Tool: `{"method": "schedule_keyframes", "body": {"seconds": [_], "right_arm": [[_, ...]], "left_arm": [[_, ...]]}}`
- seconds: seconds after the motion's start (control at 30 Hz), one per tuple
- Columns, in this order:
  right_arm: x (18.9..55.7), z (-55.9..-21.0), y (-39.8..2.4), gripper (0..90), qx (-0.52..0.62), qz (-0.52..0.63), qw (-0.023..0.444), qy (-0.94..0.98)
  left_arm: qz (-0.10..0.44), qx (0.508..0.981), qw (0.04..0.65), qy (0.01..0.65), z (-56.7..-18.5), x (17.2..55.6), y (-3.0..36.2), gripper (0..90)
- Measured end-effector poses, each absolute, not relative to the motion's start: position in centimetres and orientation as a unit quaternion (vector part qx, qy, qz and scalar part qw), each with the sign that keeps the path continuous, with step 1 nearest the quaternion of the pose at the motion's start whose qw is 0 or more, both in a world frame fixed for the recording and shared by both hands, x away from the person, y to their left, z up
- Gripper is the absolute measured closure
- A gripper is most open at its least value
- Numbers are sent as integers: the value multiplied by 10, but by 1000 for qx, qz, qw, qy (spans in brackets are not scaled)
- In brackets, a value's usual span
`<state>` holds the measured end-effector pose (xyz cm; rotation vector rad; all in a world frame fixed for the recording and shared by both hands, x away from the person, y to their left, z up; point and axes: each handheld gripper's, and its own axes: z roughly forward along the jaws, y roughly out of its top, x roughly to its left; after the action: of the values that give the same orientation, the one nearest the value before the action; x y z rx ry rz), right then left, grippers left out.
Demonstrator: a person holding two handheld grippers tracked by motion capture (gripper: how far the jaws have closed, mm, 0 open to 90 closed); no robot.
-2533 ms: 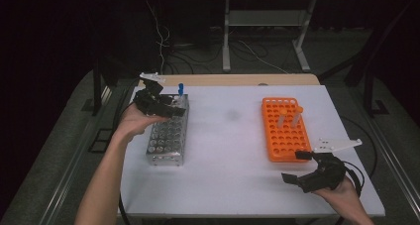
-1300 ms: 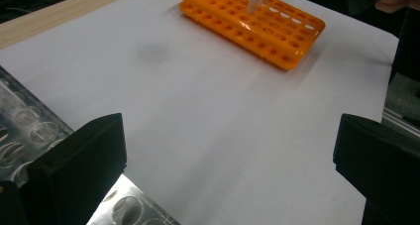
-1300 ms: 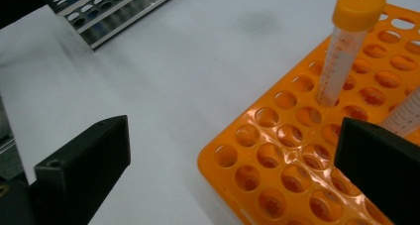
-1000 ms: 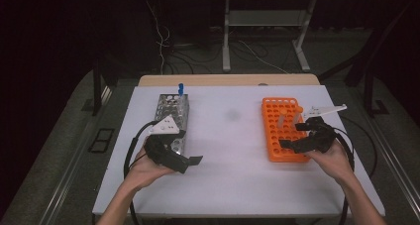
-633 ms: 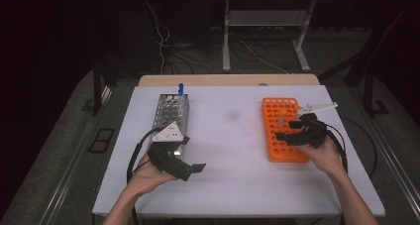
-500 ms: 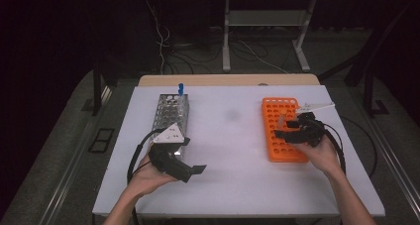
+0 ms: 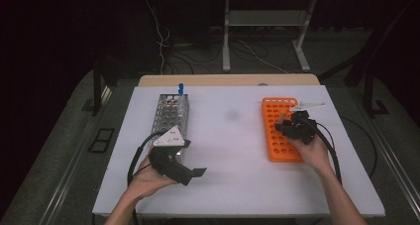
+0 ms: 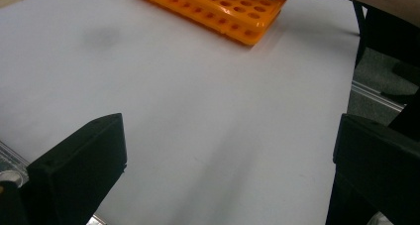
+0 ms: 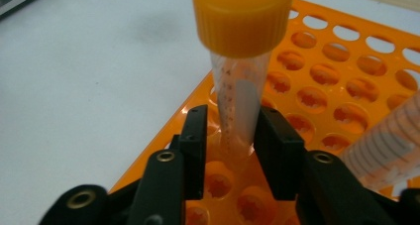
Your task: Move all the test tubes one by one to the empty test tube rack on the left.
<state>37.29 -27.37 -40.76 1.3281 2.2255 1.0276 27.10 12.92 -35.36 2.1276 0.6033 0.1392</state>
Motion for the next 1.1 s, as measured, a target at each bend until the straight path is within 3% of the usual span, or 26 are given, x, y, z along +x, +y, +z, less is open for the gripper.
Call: {"method": "schedule_keyframes", "body": {"seconds": [0.07,0.57,1.1], "right_arm": [[373,-407,-274,732,471,361,187,783],[365,-384,-277,741,459,367,200,784],[342,-346,-272,741,409,401,166,802]], "left_arm": [[56,860,445,242,-354,271,129,0],[55,864,438,240,-352,273,127,0],[52,869,434,232,-345,274,124,0]]}}
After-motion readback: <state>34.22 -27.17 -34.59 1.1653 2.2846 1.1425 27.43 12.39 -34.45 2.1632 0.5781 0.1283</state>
